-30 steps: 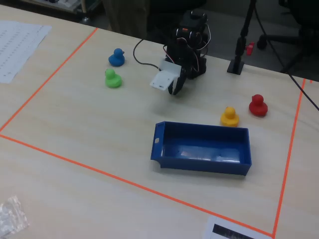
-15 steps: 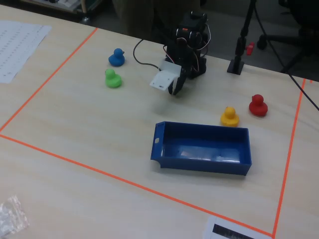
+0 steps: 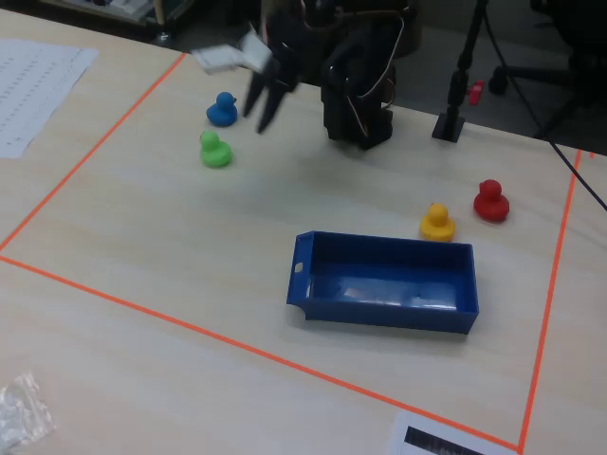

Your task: Grasp blue duck and put it into box.

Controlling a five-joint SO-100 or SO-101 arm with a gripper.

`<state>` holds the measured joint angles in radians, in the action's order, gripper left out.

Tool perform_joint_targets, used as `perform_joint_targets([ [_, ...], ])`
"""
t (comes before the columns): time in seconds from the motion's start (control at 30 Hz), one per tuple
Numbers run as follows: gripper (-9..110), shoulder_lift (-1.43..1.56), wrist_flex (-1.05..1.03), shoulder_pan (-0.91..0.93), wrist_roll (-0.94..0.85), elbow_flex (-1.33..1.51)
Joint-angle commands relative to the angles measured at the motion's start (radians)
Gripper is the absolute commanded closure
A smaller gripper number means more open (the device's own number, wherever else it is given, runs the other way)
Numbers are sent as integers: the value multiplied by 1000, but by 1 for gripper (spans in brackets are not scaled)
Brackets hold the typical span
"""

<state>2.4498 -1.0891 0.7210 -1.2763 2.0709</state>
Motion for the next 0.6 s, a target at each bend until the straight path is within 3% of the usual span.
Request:
perform_joint_targets([
  [0.0,65,-195,120,295,-26,-328],
  [0.27,64,-434,379,663,-110,-316],
  [0.43,64,-572,653,721,-161,-187],
  [0.57,64,-675,736,729,-206,-130],
])
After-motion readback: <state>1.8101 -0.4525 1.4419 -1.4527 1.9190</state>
